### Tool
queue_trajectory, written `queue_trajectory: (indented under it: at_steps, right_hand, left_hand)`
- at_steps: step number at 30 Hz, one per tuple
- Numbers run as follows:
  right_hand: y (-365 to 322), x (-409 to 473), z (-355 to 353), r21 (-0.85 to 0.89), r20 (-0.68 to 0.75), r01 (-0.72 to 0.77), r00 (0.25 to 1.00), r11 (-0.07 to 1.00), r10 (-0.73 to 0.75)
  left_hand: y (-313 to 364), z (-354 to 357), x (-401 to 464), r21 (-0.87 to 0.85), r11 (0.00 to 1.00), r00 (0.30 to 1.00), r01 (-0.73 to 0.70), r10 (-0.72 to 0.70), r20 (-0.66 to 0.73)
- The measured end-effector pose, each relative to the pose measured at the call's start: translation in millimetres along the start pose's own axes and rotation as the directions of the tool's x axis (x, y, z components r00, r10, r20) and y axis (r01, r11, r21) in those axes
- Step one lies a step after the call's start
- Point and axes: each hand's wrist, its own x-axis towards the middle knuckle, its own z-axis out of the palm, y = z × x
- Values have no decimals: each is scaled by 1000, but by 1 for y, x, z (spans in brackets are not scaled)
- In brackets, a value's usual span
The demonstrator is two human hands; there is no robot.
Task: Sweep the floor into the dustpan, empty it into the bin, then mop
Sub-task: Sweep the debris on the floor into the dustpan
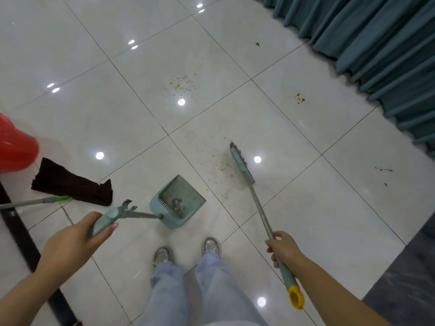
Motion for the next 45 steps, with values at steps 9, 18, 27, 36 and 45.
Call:
queue_trajectory:
  at_steps: [9, 18, 27, 36, 45]
  right_hand:
    - [-16, -3, 23, -8, -84, -96, 992, 995, 95]
    - [-7, -42, 135, 2, -128, -165, 978, 986, 164]
    - [25, -98, 174, 184, -117, -123, 982, 975, 146]
    - [25, -96, 175, 252, -183, -200, 951, 947, 249]
    - [-1, -110, 251, 242, -35, -235, 967, 941, 251]
  left_hand:
    - [-33, -19, 4, -24, 998, 997, -57, 58, 45]
    - [-87, -40, 27, 15, 972, 968, -235, 233, 89]
    - [-120, -66, 58, 57, 934, 929, -354, 344, 139]
    - [-141, -71, 69, 58, 940, 933, -335, 323, 156]
    - [-149, -76, 70, 156, 948, 956, -278, 257, 142]
